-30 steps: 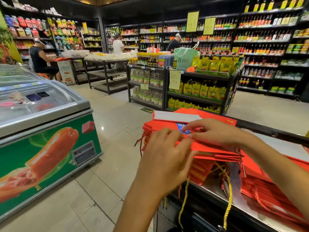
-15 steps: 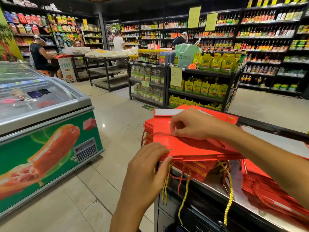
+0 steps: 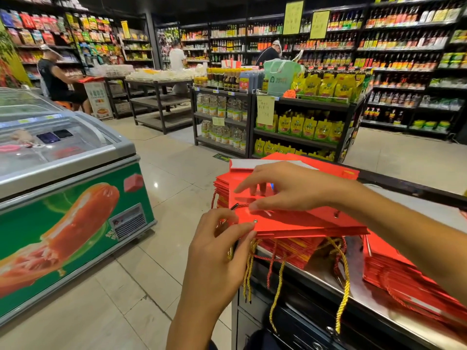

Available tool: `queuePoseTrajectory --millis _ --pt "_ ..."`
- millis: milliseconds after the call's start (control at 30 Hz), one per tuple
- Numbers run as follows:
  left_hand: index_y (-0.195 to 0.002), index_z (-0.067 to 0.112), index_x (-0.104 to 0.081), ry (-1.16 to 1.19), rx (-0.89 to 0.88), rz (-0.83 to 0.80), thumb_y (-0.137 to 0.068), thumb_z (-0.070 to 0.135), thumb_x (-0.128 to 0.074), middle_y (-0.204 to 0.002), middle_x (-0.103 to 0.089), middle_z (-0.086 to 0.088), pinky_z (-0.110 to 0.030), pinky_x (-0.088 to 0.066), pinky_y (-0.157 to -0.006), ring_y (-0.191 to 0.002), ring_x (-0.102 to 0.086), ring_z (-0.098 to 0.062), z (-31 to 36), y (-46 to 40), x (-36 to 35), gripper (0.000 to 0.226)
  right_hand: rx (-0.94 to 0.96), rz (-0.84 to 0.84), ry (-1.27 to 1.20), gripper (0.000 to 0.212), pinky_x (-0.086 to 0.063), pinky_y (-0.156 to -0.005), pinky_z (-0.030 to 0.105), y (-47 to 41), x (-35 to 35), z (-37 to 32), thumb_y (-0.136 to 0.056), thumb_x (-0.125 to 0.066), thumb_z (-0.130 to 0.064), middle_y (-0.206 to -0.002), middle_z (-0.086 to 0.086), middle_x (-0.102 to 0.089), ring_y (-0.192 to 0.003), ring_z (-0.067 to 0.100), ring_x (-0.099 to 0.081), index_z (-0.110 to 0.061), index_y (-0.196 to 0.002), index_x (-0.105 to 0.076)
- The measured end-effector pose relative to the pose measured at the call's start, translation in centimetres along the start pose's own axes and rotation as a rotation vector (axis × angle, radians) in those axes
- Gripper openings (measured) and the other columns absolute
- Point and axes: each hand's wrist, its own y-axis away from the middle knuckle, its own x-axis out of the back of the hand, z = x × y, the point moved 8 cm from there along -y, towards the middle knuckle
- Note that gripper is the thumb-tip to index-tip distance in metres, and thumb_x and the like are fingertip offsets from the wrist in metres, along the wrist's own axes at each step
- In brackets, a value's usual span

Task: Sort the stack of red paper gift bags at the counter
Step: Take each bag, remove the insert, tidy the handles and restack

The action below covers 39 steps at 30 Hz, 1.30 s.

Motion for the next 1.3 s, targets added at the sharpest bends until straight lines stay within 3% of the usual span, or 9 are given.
queuePoseTrajectory --millis 133,267,367,467,633,833,1033,1133,1300 --pt "-0.106 0.017 -0.08 -0.023 -0.021 0.014 -0.093 0.022 -0.073 -0.104 -0.058 0.006 -0.025 -0.051 -0.081 -0.099 -0.061 -0.015 0.2 0.2 0.1 0.015 0.055 0.066 -0.1 0.02 -0.048 -0.075 0.03 -1.1 -1.1 -0.9 -0.089 -0.076 -0.042 -0.094 -0.01 -0.061 -0.086 0.007 -0.058 -0.04 -0.109 -0.077" --pt "-0.106 0.015 -0.076 -0.01 -0.005 0.01 -0.093 0.021 -0.073 -0.105 -0.06 0.006 -0.023 -0.05 -0.083 -0.099 -0.061 -0.012 0.0 0.4 0.1 0.015 0.075 0.15 -0.23 0.005 -0.044 -0.07 0.015 -0.1 -0.1 -0.8 -0.089 -0.079 -0.026 -0.087 -0.014 -0.072 -0.084 0.007 -0.065 -0.026 -0.095 -0.079" --pt "-0.102 0.014 -0.073 -0.021 -0.003 0.02 -0.091 0.02 -0.073 -0.105 -0.061 0.005 -0.02 -0.049 -0.084 -0.099 -0.06 -0.011 -0.1 0.2 0.1 0.013 0.097 0.111 -0.191 0.006 -0.052 -0.075 0.021 1.5 0.8 -0.8 -0.092 -0.077 -0.025 -0.091 -0.015 -0.076 -0.086 0.004 -0.07 -0.023 -0.097 -0.079" --pt "-0.1 0.013 -0.073 -0.019 -0.003 0.025 -0.091 0.018 -0.072 -0.103 -0.061 0.004 -0.023 -0.049 -0.082 -0.098 -0.06 -0.013 0.0 0.2 0.1 0.01 0.158 0.094 -0.027 0.011 -0.051 -0.078 0.015 2.6 1.2 -1.5 -0.092 -0.076 -0.023 -0.096 -0.017 -0.077 -0.087 -0.003 -0.069 -0.024 -0.102 -0.08" --pt "-0.099 0.013 -0.073 0.007 0.023 0.039 -0.092 0.018 -0.071 -0.102 -0.061 0.004 -0.023 -0.05 -0.081 -0.096 -0.061 -0.014 -0.1 0.1 0.2 0.009 0.207 0.099 0.067 0.011 -0.054 -0.08 0.025 2.5 1.1 -2.6 -0.094 -0.074 -0.023 -0.099 -0.014 -0.076 -0.089 0.0 -0.069 -0.023 -0.103 -0.079" --pt "-0.095 0.013 -0.075 0.053 0.102 0.09 -0.09 0.008 -0.077 -0.099 -0.064 0.004 -0.013 -0.045 -0.081 -0.093 -0.062 -0.012 -0.3 -0.1 0.5 0.008 0.238 0.089 0.175 0.013 -0.054 -0.082 0.027 2.4 1.0 -3.6 -0.094 -0.072 -0.021 -0.099 -0.015 -0.075 -0.091 0.002 -0.067 -0.026 -0.104 -0.079" --pt "-0.097 0.016 -0.077 0.12 0.165 0.245 -0.092 0.01 -0.076 -0.098 -0.065 0.005 -0.022 -0.054 -0.076 -0.096 -0.063 -0.008 0.0 -1.1 1.6 0.008 0.19 0.108 0.093 0.033 -0.054 -0.082 0.031 3.0 2.1 -4.1 -0.1 -0.054 -0.045 -0.108 -0.018 -0.074 -0.095 0.003 -0.067 -0.031 -0.12 -0.076" --pt "-0.099 0.016 -0.077 0.133 0.172 0.294 -0.093 0.012 -0.076 -0.1 -0.064 0.004 -0.025 -0.056 -0.076 -0.096 -0.064 -0.01 0.0 -1.9 2.0 0.007 0.136 0.099 0.057 0.045 -0.053 -0.089 0.033 3.2 2.2 -3.7 -0.097 -0.05 -0.058 -0.123 -0.018 -0.07 -0.108 0.002 -0.064 -0.036 -0.134 -0.065" --pt "-0.102 0.019 -0.069 0.166 0.195 0.327 -0.094 0.015 -0.075 -0.102 -0.063 0.008 -0.035 -0.06 -0.079 -0.099 -0.064 -0.011 -0.2 -2.3 2.0 0.011 0.104 0.128 0.015 0.041 -0.053 -0.094 0.032 2.8 1.7 -3.2 -0.1 -0.06 -0.048 -0.126 -0.018 -0.068 -0.113 -0.003 -0.062 -0.034 -0.138 -0.056"
